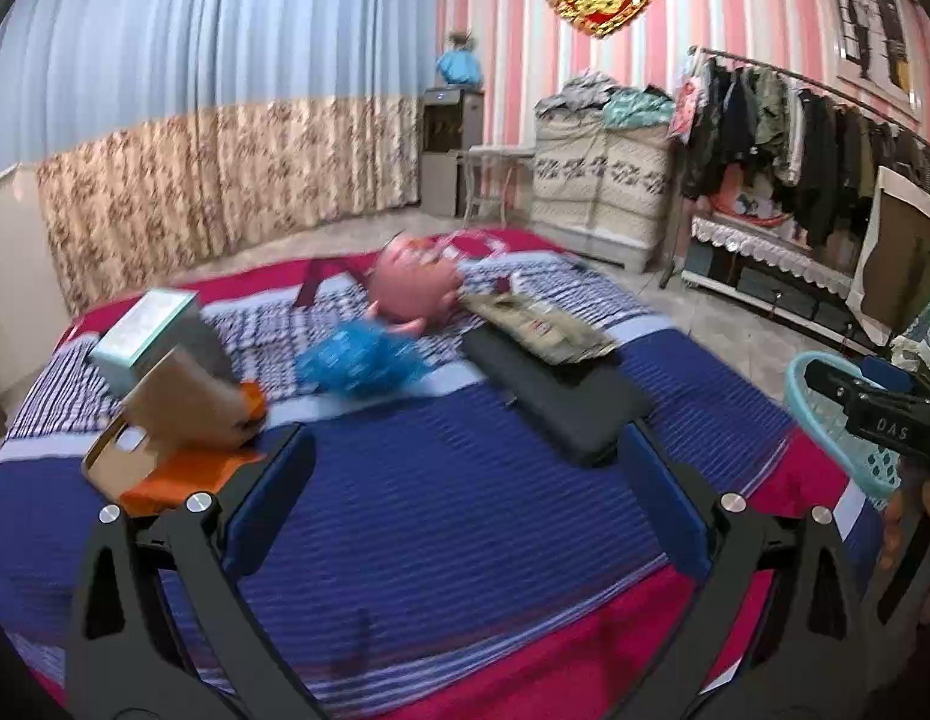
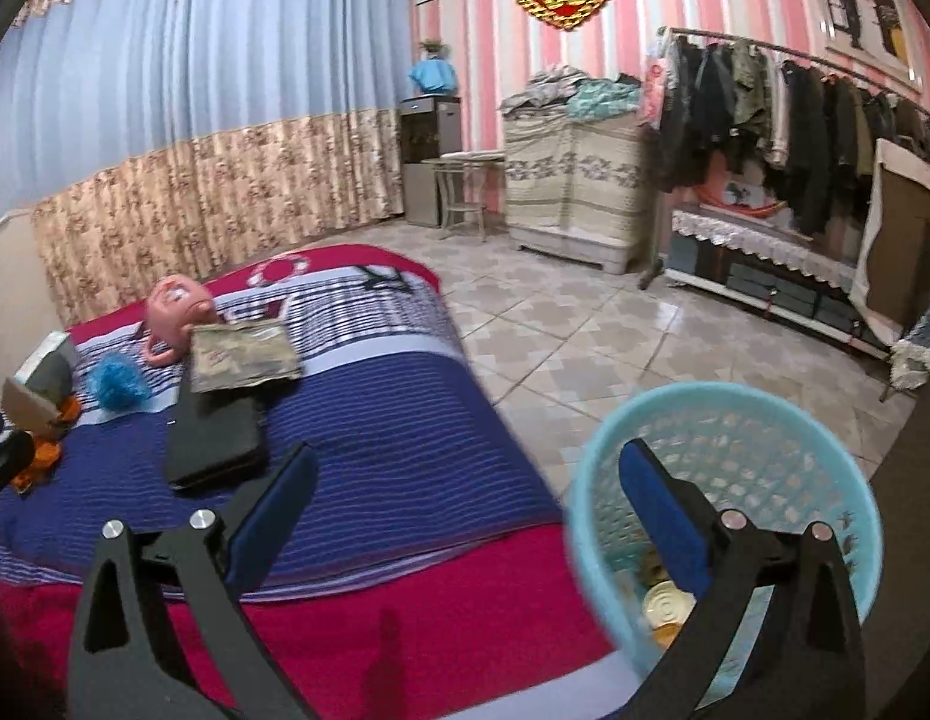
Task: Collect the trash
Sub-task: 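Move both tools back over the bed toward the orange wrapper, then grasp the orange wrapper with the left gripper while the right gripper grasps the beige paper, then carry the wrapper and beige paper over to the basket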
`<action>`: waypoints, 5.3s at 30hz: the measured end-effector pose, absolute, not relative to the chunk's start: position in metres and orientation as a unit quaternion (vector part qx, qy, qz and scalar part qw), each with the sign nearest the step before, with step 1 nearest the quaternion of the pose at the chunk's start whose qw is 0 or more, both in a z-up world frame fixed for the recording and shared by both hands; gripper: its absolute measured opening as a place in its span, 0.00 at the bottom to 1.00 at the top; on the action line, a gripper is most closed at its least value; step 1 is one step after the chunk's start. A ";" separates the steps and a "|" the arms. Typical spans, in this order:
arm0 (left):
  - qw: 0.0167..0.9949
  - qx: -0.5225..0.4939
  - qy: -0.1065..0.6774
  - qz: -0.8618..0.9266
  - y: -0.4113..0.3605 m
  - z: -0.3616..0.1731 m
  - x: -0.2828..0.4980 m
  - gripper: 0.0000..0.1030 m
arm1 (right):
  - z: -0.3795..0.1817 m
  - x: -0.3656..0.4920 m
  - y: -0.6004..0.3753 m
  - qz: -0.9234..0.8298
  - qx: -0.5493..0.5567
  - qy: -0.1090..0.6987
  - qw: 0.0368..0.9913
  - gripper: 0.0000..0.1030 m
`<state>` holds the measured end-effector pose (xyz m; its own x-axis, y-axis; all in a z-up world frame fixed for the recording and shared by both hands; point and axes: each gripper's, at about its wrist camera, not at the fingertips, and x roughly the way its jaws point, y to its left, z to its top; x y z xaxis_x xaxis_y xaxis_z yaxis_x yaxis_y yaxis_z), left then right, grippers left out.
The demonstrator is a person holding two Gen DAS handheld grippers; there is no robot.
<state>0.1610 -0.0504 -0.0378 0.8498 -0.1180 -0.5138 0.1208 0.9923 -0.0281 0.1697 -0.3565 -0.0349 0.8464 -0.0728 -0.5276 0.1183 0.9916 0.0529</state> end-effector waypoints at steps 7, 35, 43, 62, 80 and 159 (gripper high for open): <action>0.960 -0.001 0.280 -0.009 -0.001 -0.045 0.155 0.95 | -0.038 0.167 -0.328 -0.030 0.030 0.275 0.960 0.95; 0.951 -0.038 0.302 0.047 0.117 -0.065 0.132 0.95 | -0.044 0.160 -0.232 0.037 -0.015 0.302 0.952 0.95; 0.944 -0.029 0.330 0.008 0.116 -0.064 0.167 0.95 | -0.056 0.168 -0.223 0.039 -0.011 0.339 0.940 0.95; 0.928 -0.052 0.365 -0.052 0.117 -0.083 0.191 0.16 | -0.066 0.169 -0.194 0.050 -0.009 0.350 0.935 0.95; 0.957 -0.079 0.279 0.033 0.215 -0.029 0.128 0.07 | -0.047 0.191 -0.081 0.155 -0.042 0.332 0.929 0.95; 0.885 0.074 0.289 -0.358 -0.359 -0.043 0.194 0.07 | -0.041 0.114 -0.554 -0.198 0.149 0.265 0.932 0.03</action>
